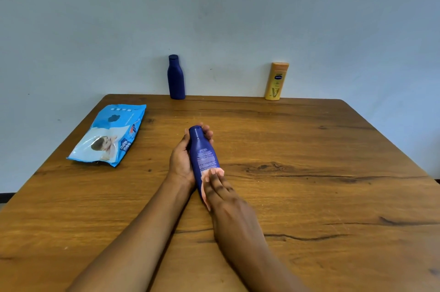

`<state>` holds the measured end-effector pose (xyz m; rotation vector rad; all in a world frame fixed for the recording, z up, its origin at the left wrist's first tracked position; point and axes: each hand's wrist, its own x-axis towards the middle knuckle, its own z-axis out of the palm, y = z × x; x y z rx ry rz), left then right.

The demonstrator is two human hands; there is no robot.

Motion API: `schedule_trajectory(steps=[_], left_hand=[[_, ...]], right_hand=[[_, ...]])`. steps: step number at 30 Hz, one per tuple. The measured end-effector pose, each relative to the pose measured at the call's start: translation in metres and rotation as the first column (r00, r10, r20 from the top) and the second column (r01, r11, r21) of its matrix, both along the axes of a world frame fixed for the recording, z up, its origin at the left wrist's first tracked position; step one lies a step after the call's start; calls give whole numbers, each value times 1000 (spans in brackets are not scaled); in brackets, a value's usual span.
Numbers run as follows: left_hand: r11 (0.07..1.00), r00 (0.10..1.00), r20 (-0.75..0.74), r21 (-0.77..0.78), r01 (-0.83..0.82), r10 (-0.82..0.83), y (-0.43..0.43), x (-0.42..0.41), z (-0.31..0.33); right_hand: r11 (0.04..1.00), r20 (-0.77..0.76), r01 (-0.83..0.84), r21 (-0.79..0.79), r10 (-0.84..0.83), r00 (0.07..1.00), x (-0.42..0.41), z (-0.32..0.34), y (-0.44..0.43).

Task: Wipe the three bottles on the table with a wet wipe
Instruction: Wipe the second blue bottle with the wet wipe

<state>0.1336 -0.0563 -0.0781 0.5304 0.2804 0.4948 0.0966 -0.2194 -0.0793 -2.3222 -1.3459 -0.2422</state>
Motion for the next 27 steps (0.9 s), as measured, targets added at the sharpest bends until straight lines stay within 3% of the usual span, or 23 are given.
schedule_trajectory(steps=[6, 9, 12, 19, 27], left_hand=[[996, 998, -25, -76, 48, -50, 0, -7, 4], [999, 999, -31, -41, 5, -7, 1, -3, 2], [1000, 999, -31, 15, -14, 15, 2, 1, 0], [997, 997, 14, -41, 70, -69, -1, -5, 0], [999, 1000, -6, 43, -17, 17, 4, 4, -2]], right_hand=[[998, -43, 30, 46, -28, 999, 43, 36, 65], [999, -3, -53, -11, 53, 999, 25, 10, 41], [990, 37, -130, 49, 128, 991, 7, -14, 12], [997, 21, 41, 58, -43, 999, 42, 30, 78], [984, 101, -168, -53, 172, 980, 1, -17, -16]])
